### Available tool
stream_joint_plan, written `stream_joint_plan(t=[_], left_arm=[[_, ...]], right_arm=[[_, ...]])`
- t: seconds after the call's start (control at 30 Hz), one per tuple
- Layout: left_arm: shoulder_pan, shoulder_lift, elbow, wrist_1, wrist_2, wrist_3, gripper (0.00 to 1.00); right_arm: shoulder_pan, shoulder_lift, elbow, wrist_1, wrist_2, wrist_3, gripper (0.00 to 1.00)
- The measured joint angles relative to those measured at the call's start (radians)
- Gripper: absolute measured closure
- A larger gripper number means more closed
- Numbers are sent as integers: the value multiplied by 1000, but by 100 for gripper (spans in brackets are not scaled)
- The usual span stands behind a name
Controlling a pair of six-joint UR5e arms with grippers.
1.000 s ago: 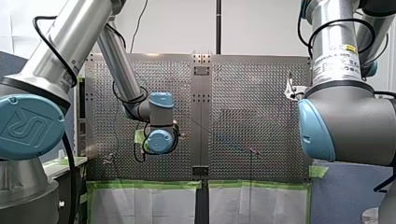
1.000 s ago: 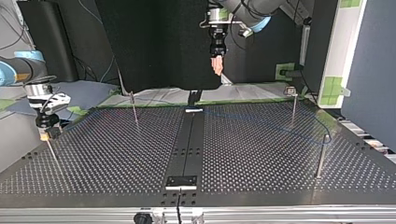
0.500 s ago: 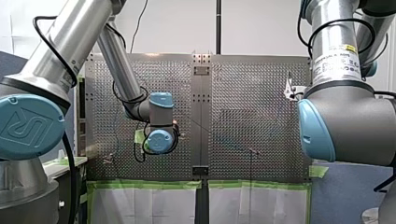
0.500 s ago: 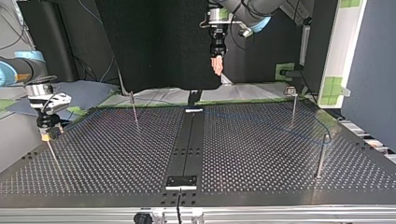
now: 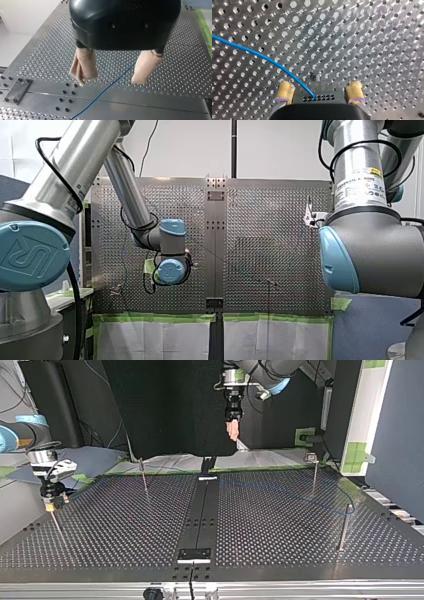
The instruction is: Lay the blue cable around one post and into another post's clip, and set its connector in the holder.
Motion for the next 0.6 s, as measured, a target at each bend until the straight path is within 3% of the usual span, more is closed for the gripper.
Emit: stream_joint_plan(t=[0.6], left_arm=[[1, 0, 0, 0, 0, 0, 0]], right_arm=[[1, 0, 0, 1, -13, -2, 0]])
